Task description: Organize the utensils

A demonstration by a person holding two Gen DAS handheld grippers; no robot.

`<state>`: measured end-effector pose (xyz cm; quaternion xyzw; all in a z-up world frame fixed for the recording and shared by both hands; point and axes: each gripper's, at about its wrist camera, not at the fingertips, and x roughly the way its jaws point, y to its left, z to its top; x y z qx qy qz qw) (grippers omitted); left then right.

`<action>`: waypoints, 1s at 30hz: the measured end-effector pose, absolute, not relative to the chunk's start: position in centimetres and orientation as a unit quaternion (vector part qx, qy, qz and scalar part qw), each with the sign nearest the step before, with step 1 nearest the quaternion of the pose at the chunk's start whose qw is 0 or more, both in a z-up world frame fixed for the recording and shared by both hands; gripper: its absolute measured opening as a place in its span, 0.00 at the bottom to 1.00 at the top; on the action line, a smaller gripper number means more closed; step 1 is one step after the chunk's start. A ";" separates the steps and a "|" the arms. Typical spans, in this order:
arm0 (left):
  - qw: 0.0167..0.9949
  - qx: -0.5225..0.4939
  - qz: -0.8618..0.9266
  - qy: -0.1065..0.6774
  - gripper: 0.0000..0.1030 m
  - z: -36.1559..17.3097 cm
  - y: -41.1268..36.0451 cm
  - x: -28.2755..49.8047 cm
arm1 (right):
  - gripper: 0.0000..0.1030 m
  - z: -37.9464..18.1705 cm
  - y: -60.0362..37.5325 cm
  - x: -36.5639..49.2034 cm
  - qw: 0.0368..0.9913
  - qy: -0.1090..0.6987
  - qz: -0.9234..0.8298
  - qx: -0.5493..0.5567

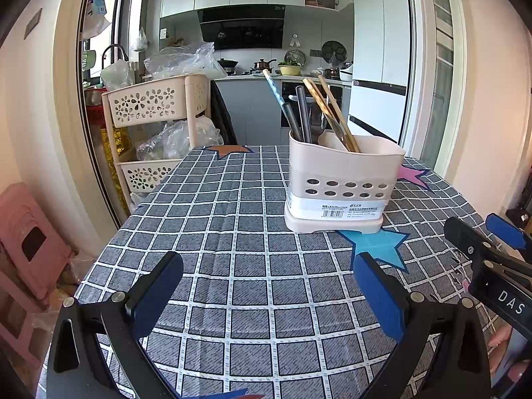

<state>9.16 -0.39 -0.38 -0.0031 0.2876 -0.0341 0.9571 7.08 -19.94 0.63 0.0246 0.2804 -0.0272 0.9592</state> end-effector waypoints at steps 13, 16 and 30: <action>0.957 -0.006 -0.034 0.289 1.00 -0.4 -0.4 9.2 | 0.84 0.9 -19.8 7.1 0.960 0.279 -0.026 0.024; 0.957 -0.005 -0.033 0.289 1.00 -0.4 -0.4 9.2 | 0.84 1.0 -19.7 7.1 0.960 0.278 -0.025 0.023; 0.956 -0.008 -0.032 0.291 1.00 -0.3 -0.4 9.3 | 0.84 1.1 -19.6 7.2 0.960 0.278 -0.023 0.024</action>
